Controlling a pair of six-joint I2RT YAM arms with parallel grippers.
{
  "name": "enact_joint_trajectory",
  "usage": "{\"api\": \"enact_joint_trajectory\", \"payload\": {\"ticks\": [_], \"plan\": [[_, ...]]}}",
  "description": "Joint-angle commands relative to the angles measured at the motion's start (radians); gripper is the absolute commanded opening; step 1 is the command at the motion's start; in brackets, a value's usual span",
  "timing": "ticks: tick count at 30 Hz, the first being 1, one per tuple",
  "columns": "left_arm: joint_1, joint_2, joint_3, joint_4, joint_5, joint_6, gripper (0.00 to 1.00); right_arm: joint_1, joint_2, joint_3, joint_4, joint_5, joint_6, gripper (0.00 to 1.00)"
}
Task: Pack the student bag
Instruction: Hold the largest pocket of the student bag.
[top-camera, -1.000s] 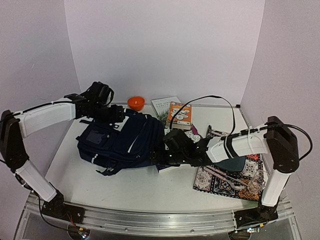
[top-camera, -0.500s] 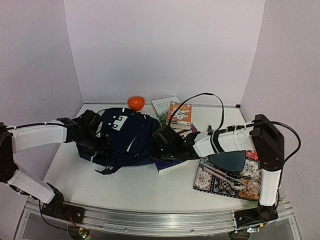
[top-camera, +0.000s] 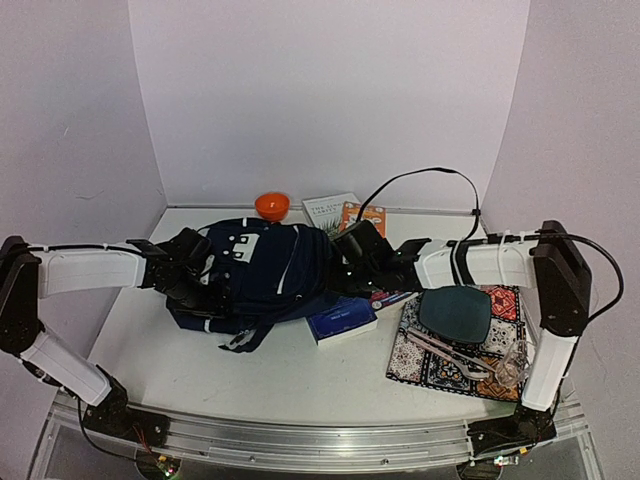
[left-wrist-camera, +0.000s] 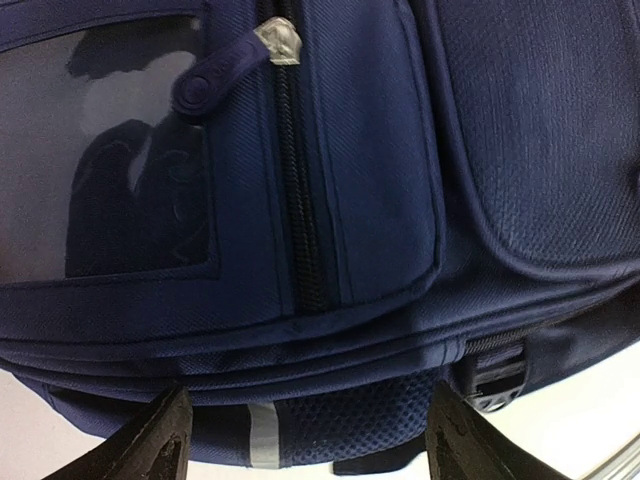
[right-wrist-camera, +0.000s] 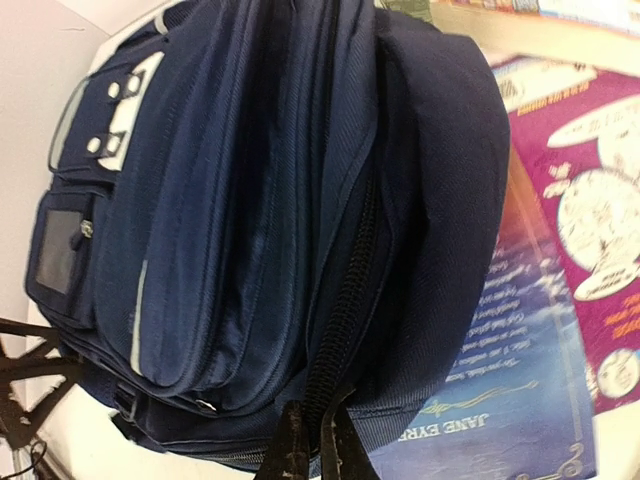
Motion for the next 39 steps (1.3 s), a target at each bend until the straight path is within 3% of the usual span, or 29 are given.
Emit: {"api": "enact_joint_trajectory", "payload": {"ticks": [1, 5, 12, 35, 37, 39], "plan": [[-0.088, 0.032, 0.020, 0.019, -0.038, -0.001, 0.80, -0.051, -0.057, 0.039, -0.018, -0.058, -0.117, 0.00], [-0.175, 0.033, 0.035, 0.018, -0.117, 0.024, 0.78, -0.067, -0.045, 0.085, -0.018, -0.123, -0.158, 0.00], [-0.221, -0.017, 0.032, 0.017, -0.129, 0.124, 0.78, -0.114, -0.052, 0.121, -0.022, -0.174, -0.202, 0.00], [-0.267, 0.127, 0.116, -0.093, -0.192, 0.383, 0.75, -0.202, -0.043, 0.213, -0.035, -0.345, -0.240, 0.00], [-0.267, 0.124, 0.113, -0.092, -0.222, 0.406, 0.70, -0.205, -0.041, 0.223, -0.035, -0.351, -0.244, 0.00], [-0.267, 0.129, 0.121, -0.088, -0.231, 0.422, 0.59, -0.205, -0.032, 0.233, -0.035, -0.366, -0.244, 0.00]]}}
